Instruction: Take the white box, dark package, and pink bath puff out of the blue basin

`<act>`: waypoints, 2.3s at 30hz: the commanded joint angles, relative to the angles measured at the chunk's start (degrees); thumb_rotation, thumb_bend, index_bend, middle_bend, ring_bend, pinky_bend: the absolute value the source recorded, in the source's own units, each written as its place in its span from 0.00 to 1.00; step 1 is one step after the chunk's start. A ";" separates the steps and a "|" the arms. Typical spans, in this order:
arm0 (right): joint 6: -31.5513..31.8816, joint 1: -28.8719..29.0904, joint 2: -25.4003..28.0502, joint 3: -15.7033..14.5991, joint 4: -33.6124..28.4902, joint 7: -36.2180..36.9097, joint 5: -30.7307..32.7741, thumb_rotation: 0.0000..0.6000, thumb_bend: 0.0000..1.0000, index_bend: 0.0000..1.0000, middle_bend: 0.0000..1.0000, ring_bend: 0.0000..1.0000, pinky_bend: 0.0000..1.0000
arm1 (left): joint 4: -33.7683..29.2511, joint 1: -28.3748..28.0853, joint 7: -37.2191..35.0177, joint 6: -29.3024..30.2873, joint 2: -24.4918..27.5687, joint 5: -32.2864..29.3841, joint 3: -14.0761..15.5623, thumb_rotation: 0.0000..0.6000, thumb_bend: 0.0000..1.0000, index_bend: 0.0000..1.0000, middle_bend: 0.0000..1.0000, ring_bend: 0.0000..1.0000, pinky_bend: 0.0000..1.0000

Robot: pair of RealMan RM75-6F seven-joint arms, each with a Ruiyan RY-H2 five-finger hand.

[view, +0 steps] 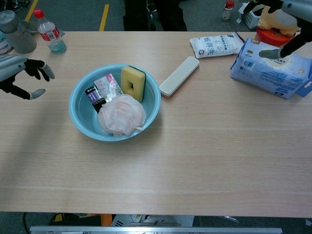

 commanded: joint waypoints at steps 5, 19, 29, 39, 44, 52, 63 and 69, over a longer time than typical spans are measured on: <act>-0.19 -0.74 -0.34 0.18 0.88 -0.13 0.07 1.00 0.21 0.00 0.19 0.07 0.21 | -2.46 -2.27 -8.09 -1.52 1.09 3.20 0.27 0.64 0.33 0.25 0.32 0.31 0.28; 0.02 -3.13 0.72 -0.06 1.88 1.23 -0.34 1.00 0.21 0.00 0.19 0.07 0.21 | -3.46 -7.68 3.70 -3.24 -5.72 -1.74 -1.04 1.00 0.28 0.25 0.30 0.30 0.28; -0.46 -4.58 1.57 -0.22 3.25 4.03 -1.83 1.00 0.21 0.00 0.20 0.07 0.21 | -4.20 -9.82 10.25 -3.86 -7.42 -4.36 -0.03 1.00 0.25 0.23 0.29 0.29 0.27; -0.75 -5.40 2.16 0.01 3.28 4.96 -2.53 1.00 0.21 0.00 0.20 0.07 0.21 | -1.73 -10.36 7.39 -2.26 -8.34 0.54 1.77 1.00 0.25 0.23 0.29 0.28 0.27; -0.51 -5.88 2.54 0.22 2.90 4.82 -2.30 1.00 0.21 0.00 0.20 0.07 0.21 | -0.23 -10.82 5.75 -1.99 -8.49 3.24 2.98 1.00 0.25 0.25 0.29 0.28 0.27; -0.23 -6.55 2.99 0.47 2.41 4.58 -1.91 1.00 0.21 0.00 0.20 0.07 0.21 | 2.56 -11.45 3.16 -1.45 -9.44 5.49 3.94 1.00 0.25 0.31 0.29 0.28 0.27; -0.27 -7.00 3.27 0.95 1.70 4.13 -1.18 1.00 0.21 0.00 0.20 0.07 0.21 | 7.07 -12.73 2.26 -0.41 -11.59 8.81 5.18 1.00 0.25 0.37 0.30 0.28 0.27; -0.15 -7.17 3.48 1.29 1.26 3.92 -0.87 1.00 0.21 0.00 0.21 0.07 0.21 | 8.65 -13.23 1.69 0.03 -12.53 9.92 5.78 1.00 0.25 0.42 0.31 0.28 0.27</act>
